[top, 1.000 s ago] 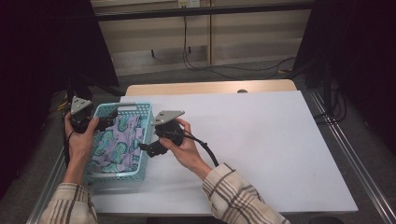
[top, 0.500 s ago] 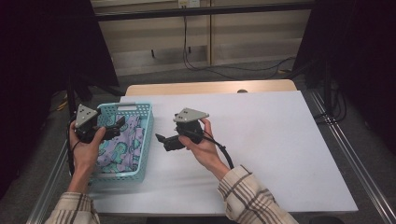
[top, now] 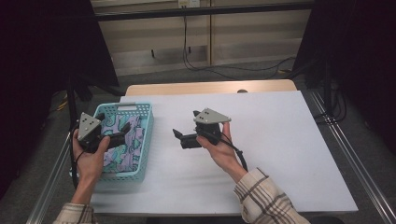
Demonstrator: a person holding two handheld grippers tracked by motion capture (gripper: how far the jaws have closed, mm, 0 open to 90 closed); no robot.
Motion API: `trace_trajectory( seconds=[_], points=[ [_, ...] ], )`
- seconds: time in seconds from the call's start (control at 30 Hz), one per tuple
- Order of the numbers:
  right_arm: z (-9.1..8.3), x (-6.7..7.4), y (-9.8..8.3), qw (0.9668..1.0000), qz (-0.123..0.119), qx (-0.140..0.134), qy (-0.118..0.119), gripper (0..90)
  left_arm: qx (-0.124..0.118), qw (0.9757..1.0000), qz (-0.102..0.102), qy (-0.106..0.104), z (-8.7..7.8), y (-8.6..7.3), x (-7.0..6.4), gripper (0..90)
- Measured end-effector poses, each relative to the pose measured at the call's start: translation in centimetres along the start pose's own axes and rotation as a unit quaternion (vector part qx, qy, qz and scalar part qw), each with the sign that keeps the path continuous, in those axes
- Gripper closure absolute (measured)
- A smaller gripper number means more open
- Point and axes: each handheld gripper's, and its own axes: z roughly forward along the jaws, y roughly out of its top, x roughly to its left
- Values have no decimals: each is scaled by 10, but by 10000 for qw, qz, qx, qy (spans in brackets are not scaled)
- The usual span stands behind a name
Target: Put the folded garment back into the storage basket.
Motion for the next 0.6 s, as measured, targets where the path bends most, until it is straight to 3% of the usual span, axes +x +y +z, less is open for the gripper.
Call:
trace_trajectory(
  seconds=[0.1,0.17,0.23,0.33,0.6],
  points=[
    [-9,-4,-2,9999,13,-55,-93,57,28,10000,-90,24,-3,-2,-8,40],
    [-15,-7,-6,9998,47,-80,-173,57,71,9999,-61,-79,-6,-3,-11,40],
    [-24,-11,-10,9995,57,-91,-281,57,-10,10000,43,9,-11,-5,-14,40],
    [-33,-17,-14,9992,86,-130,-368,58,-48,9999,-91,-36,-13,-8,-17,39],
    [-66,-26,-14,9972,-32,-259,-699,60,-32,9999,68,-139,-25,-11,-27,40]
  ],
)
